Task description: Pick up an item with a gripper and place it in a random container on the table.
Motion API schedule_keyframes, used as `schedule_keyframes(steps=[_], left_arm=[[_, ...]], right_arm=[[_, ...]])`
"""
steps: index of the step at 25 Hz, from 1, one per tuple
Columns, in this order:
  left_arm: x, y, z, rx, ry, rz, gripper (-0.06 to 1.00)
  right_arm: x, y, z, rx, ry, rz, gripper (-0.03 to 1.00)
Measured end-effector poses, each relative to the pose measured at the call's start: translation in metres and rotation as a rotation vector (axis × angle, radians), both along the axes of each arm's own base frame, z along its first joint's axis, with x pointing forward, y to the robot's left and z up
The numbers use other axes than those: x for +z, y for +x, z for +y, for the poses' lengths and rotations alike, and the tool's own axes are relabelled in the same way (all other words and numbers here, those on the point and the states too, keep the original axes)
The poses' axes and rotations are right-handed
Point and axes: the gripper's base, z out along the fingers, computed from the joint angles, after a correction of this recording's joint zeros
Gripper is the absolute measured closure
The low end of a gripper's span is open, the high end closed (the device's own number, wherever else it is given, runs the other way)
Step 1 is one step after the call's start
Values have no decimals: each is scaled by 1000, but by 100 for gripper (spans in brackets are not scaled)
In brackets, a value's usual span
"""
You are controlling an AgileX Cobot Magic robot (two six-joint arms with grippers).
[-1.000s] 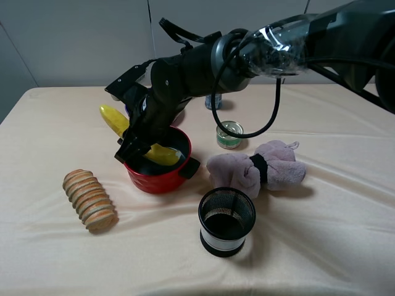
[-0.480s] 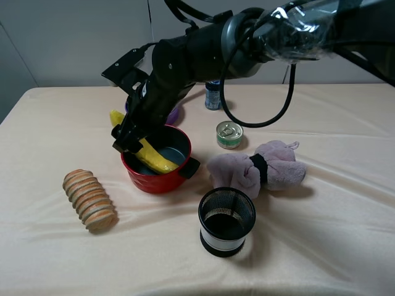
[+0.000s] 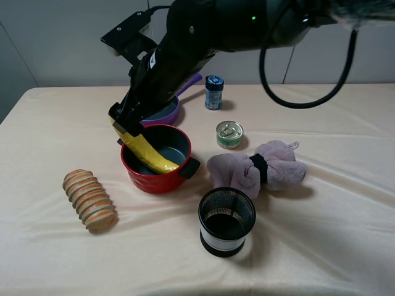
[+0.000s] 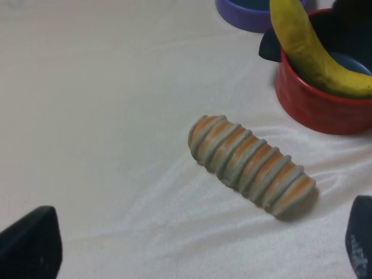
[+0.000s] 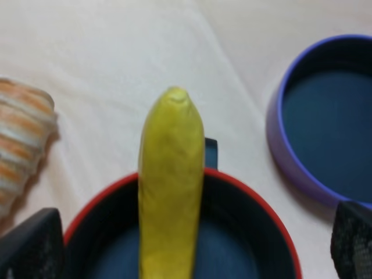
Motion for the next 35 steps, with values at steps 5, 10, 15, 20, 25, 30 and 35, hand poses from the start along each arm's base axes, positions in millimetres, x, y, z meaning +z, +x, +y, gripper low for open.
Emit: schedule_keyframes(steps=[5,10,15,20,25,30,35], left_arm=[[0,0,0,0,0,0,-5],[0,0,0,0,0,0,-5],[0,0,0,0,0,0,-5],[0,0,0,0,0,0,-5],[0,0,0,0,0,0,-5],[0,0,0,0,0,0,-5],[0,0,0,0,0,0,-5]], right_arm=[[16,-16,-33,-30,12,-7,27],[27,-30,-63,-108,35,21,27],[29,-49,-95,-205,55,75,27],[33,-74,-133,-271,72,97,27],[34,-92,-172,-357,78,111,27],[34,-113,-208,-431,59,129,27],[37,-132,-235,-491,55,133,27]])
